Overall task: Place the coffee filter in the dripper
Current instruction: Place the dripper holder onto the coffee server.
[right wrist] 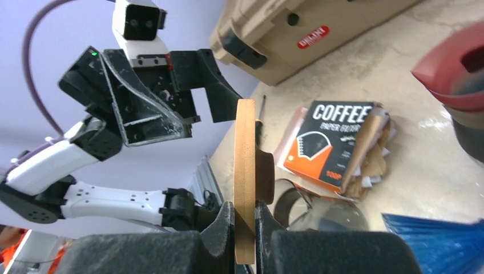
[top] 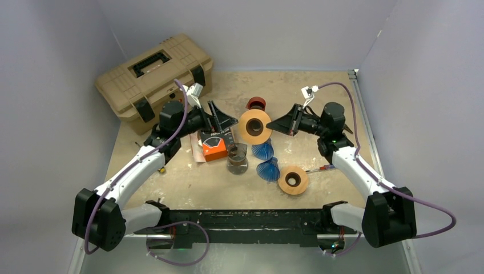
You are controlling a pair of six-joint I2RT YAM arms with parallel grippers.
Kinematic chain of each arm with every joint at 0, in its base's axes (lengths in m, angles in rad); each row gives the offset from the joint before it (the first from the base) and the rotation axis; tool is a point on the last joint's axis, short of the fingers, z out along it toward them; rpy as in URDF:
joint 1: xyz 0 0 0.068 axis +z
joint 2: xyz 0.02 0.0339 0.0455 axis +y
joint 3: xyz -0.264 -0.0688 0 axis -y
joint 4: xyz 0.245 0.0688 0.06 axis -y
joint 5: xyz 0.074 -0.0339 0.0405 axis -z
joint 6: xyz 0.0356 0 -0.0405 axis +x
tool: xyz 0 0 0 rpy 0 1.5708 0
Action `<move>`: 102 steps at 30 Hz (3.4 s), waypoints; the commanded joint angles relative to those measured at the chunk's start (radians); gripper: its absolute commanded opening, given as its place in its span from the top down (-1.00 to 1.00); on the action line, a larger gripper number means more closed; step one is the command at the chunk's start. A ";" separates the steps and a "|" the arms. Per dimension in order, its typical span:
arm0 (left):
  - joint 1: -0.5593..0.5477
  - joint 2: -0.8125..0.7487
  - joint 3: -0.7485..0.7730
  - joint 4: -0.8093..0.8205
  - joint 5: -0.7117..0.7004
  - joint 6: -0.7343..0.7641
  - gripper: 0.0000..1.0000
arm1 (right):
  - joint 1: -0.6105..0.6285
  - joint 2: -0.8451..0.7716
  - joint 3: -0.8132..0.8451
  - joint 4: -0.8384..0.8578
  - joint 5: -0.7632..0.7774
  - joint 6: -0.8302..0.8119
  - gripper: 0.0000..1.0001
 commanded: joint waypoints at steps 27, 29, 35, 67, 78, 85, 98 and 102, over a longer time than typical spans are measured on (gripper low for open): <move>-0.051 0.002 -0.054 0.463 0.338 -0.181 0.11 | 0.062 0.026 0.072 0.471 -0.177 0.264 1.00; -0.051 0.002 -0.055 0.455 0.339 -0.177 0.18 | 0.062 0.026 0.071 0.469 -0.176 0.262 1.00; -0.051 -0.014 -0.055 0.427 0.337 -0.162 0.21 | 0.062 0.029 0.065 0.443 -0.169 0.242 1.00; -0.026 -0.138 -0.101 0.377 0.359 -0.139 1.00 | 0.062 0.038 0.054 0.397 -0.138 0.210 1.00; -0.026 -0.143 -0.086 0.302 0.326 -0.089 1.00 | 0.061 0.024 0.103 0.159 -0.051 0.044 -0.17; -0.026 -0.136 -0.091 0.280 0.300 -0.070 1.00 | 0.061 -0.044 0.129 -0.007 0.066 -0.070 -0.94; -0.019 -0.083 -0.070 0.208 0.259 -0.047 1.00 | 0.061 -0.089 0.126 -0.116 0.128 -0.140 -0.98; 0.013 -0.082 -0.075 0.179 0.274 -0.050 1.00 | 0.061 -0.075 0.107 -0.062 0.104 -0.105 -0.98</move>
